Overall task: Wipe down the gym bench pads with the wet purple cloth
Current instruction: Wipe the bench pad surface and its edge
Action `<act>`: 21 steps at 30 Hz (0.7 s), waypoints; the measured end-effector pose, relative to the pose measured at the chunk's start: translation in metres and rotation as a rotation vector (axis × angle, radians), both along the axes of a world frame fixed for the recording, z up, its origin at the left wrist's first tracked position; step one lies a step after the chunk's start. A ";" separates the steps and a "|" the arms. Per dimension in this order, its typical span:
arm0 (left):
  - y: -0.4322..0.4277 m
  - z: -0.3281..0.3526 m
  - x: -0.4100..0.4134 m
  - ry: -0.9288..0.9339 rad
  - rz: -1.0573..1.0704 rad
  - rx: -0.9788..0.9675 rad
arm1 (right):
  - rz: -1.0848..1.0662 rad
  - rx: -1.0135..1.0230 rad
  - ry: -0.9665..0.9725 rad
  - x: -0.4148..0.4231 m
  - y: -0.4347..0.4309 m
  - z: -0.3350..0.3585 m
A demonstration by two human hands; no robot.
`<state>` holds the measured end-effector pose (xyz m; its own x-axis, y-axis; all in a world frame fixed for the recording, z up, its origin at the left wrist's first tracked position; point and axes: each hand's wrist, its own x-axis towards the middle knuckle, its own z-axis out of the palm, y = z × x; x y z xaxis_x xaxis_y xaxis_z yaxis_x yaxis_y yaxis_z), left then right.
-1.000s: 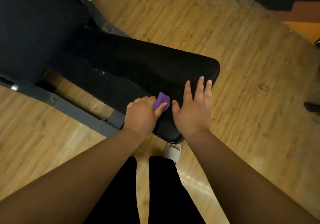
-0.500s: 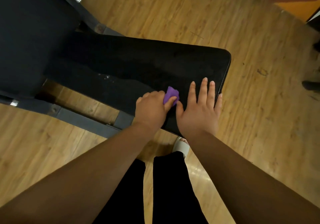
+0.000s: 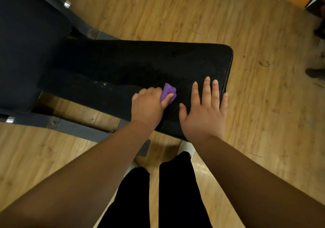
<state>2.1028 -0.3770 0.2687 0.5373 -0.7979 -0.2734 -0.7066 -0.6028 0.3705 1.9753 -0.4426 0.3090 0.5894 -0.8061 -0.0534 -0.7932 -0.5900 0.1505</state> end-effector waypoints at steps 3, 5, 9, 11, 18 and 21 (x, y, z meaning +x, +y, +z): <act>0.001 0.001 -0.001 0.048 0.037 -0.019 | 0.000 -0.004 0.004 -0.001 0.001 0.001; 0.008 0.003 -0.001 0.138 0.081 -0.109 | -0.001 -0.004 0.006 -0.001 0.001 0.002; 0.007 0.010 0.004 0.242 0.061 -0.211 | -0.002 0.009 0.018 -0.001 0.001 0.003; 0.000 0.009 0.005 0.232 0.006 -0.206 | -0.003 -0.009 0.015 -0.001 0.001 0.002; -0.011 0.009 -0.007 0.166 -0.061 -0.215 | -0.003 -0.037 -0.010 -0.001 0.000 -0.001; -0.010 0.007 -0.004 0.152 -0.095 -0.222 | 0.006 -0.043 0.000 -0.001 0.000 -0.002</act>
<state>2.0990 -0.3870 0.2755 0.4236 -0.8920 -0.1578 -0.6825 -0.4288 0.5919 1.9739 -0.4429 0.3070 0.5940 -0.8042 -0.0184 -0.7899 -0.5874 0.1762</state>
